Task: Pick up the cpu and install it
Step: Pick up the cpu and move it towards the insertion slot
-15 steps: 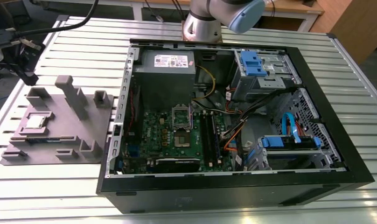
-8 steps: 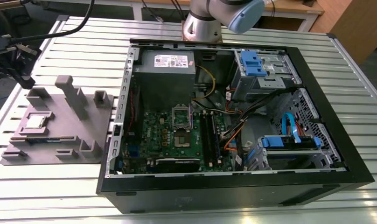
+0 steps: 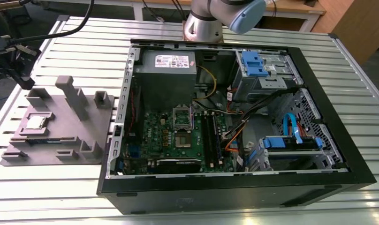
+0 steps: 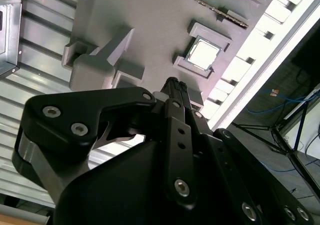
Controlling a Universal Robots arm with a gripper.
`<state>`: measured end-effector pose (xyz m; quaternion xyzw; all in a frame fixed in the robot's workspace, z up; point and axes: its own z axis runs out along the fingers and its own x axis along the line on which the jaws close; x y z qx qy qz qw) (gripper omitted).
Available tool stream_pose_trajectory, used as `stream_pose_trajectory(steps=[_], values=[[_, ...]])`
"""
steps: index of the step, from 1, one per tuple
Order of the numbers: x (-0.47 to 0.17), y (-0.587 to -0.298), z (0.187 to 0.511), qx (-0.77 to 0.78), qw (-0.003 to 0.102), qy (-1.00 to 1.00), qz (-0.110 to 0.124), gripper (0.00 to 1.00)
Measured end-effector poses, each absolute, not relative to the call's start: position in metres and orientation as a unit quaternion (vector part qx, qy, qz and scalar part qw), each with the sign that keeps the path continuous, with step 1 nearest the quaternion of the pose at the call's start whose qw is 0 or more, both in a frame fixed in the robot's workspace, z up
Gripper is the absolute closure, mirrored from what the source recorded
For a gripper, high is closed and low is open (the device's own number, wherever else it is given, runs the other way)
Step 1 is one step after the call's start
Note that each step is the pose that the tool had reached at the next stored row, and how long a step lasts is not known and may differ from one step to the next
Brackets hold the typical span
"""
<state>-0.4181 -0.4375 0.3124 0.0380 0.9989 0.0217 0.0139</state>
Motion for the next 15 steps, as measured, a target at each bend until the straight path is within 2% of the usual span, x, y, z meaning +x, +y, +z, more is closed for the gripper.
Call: stream_pose_trajectory(steps=[15], values=[[-0.432, -0.437, 0.307, 0.038, 0.014, 0.999, 0.022, 0.89]])
